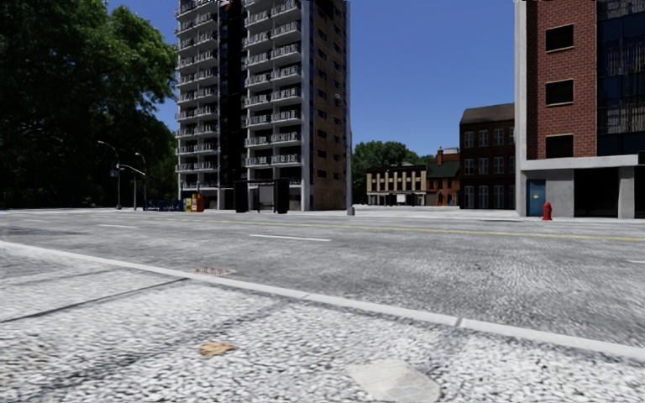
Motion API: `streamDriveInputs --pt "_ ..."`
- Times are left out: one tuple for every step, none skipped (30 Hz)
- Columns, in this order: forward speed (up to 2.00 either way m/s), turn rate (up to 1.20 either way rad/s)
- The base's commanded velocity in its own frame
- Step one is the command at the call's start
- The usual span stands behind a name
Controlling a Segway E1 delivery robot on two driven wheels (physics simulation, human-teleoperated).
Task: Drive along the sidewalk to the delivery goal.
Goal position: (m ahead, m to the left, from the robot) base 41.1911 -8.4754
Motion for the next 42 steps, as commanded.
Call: streamDriveInputs --pt "2.00 0.58" --pt "2.00 0.58" --pt "2.00 0.59" --pt "2.00 0.59" --pt "2.00 0.59" --pt "2.00 0.59" --pt "2.00 0.59" --pt "2.00 0.59" --pt "2.00 0.59" --pt "2.00 0.59" --pt "2.00 0.59" --pt "2.00 0.59" --pt "2.00 0.59" --pt "2.00 0.59" --pt "2.00 0.59" --pt "2.00 0.59" --pt "2.00 0.59" --pt "2.00 0.59" --pt "2.00 0.59" --pt "2.00 0.59" --pt "2.00 0.59" --pt "2.00 0.59" --pt "2.00 0.60" --pt "2.00 0.60" --pt "2.00 0.61" --pt "2.00 0.61" --pt "2.00 0.61" --pt "2.00 0.62" --pt "2.00 0.62" --pt "2.00 0.62" --pt "2.00 0.62" --pt "2.00 0.65" --pt "2.00 0.65" --pt "2.00 0.67" --pt "2.00 0.69" --pt "2.00 0.72" --pt "2.00 0.72" --pt "2.00 0.78" --pt "2.00 0.79" --pt "2.00 0.80" --pt "2.00 0.80" --pt "2.00 0.80"
